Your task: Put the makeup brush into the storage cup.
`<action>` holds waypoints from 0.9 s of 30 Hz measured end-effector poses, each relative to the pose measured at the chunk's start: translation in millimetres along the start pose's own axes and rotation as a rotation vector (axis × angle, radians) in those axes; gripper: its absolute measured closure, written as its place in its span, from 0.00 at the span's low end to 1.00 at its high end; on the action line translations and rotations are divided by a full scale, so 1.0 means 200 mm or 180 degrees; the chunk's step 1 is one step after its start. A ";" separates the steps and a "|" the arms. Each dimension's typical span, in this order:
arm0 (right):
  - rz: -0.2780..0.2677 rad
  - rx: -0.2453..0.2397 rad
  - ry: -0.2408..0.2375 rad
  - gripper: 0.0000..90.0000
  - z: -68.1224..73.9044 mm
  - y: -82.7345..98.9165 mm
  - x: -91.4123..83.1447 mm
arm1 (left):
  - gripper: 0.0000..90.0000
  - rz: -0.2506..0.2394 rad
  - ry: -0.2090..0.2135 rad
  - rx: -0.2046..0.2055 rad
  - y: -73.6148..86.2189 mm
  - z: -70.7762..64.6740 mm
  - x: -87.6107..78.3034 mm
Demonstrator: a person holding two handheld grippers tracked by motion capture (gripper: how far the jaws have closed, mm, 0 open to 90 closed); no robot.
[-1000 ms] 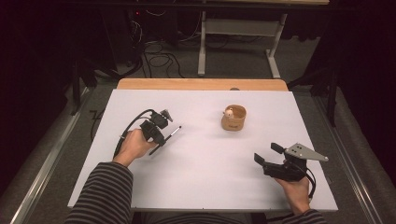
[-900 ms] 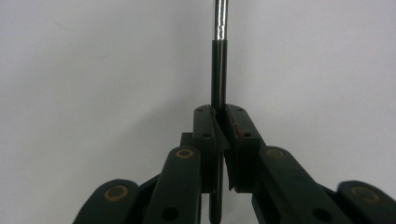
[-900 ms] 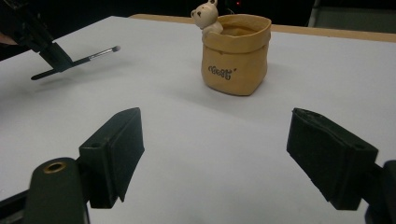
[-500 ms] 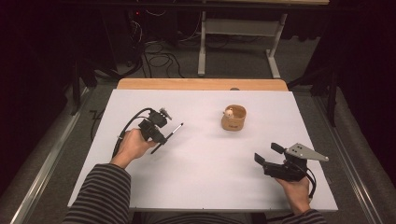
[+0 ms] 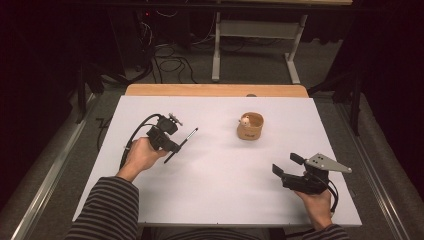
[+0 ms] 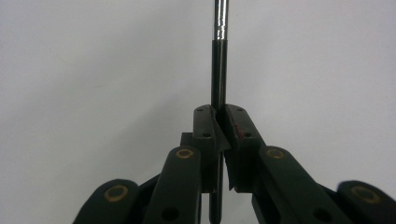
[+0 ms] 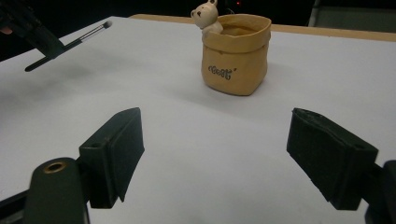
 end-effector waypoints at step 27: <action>0.0006 -0.0011 0.0000 0.23 0.00 0.00 0.00 | 0.93 -0.0411 0.0226 0.0032 0.02 -0.09 -0.09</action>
Point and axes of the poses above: each handheld gripper's, and its own axes: x roughly forward along the jaws, y roughly out of its underside, z roughly to its left, the point moved 7 cm from there along x, roughly forward along the jaws, and after that the axes turned 7 degrees about -z, right-handed, at the moved point
